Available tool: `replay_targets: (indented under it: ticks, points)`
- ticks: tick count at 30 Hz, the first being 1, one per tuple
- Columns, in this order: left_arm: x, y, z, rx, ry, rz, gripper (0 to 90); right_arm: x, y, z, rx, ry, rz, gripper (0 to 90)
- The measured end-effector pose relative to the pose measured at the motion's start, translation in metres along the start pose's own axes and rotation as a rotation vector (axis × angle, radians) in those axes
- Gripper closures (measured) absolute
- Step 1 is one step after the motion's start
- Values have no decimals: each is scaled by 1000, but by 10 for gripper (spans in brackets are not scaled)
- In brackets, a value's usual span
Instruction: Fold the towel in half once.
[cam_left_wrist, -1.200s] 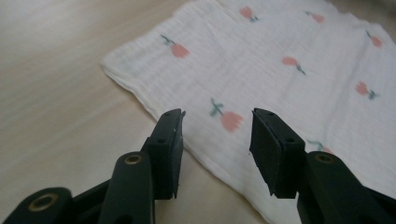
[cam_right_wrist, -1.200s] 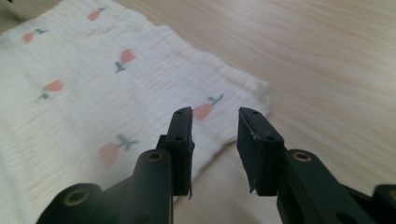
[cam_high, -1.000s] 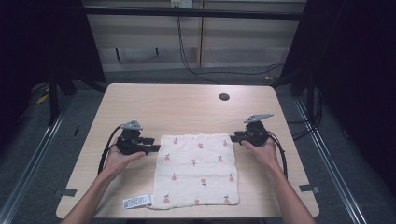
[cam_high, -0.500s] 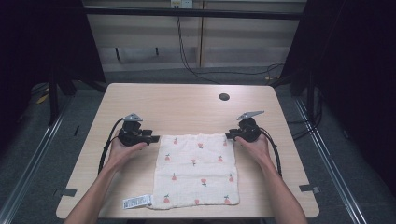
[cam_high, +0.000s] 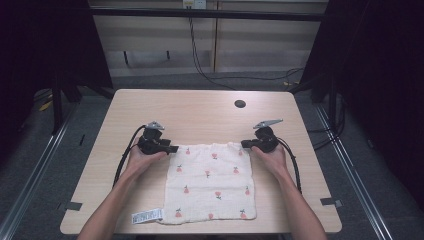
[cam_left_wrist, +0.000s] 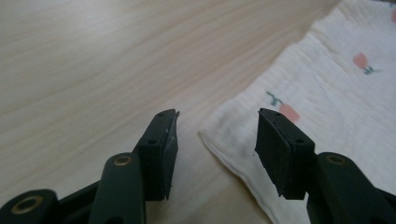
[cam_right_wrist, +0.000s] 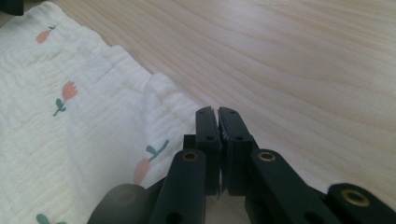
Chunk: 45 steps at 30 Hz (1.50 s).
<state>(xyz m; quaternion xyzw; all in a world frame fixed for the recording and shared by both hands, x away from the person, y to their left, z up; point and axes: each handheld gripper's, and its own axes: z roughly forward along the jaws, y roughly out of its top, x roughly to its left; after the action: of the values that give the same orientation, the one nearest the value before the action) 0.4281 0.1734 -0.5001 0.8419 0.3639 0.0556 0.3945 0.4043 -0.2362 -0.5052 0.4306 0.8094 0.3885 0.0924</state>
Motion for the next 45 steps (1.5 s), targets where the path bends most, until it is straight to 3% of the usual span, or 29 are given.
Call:
replay_targets:
  ticks: [3, 7, 11, 12, 13, 15, 22, 27, 29, 30, 31, 34, 36, 45]
  points:
    - [2, -1, 3, 5, -10, -3, 489, 0, -1, -3, -4, 0, -1, 872]
    - [-2, 0, 4, 13, -3, 31, 523, 0, -1, -7, -2, -8, 2, 872]
    - [-8, 1, 8, 17, 3, 77, 718, 1, 0, -10, -15, -3, 4, 876]
    - [-9, 1, 10, 5, 16, 79, 763, 1, 1, -10, -16, -1, 2, 877]
    - [-8, 1, 10, 3, -6, 65, 820, 2, 1, -10, -19, 0, -2, 877]
    - [-10, 0, 10, -6, 5, 74, 861, 2, 2, -12, -24, 4, -4, 879]
    - [-12, 7, -8, -77, -39, 67, 865, -1, 5, -27, -85, 18, 16, 880]
    - [-16, 12, -23, -139, -103, 51, 861, -1, 9, -41, -147, 54, 41, 881]
    - [-23, 19, -32, -162, -103, 76, 864, 2, 11, -46, -166, 64, 39, 882]
    - [-26, 22, -35, -162, -110, 92, 866, 2, 12, -49, -173, 69, 36, 882]
    - [-29, 23, -39, -166, -90, 104, 868, 3, 13, -51, -181, 75, 36, 882]
    - [-30, 26, -49, -189, -111, 92, 873, 6, 13, -58, -190, 87, 33, 884]
    - [-31, 26, -51, -178, -124, 99, 874, 8, 13, -61, -190, 96, 24, 885]
    - [-41, 10, -65, -190, -156, 107, 875, 27, 6, -82, -191, 126, -13, 887]
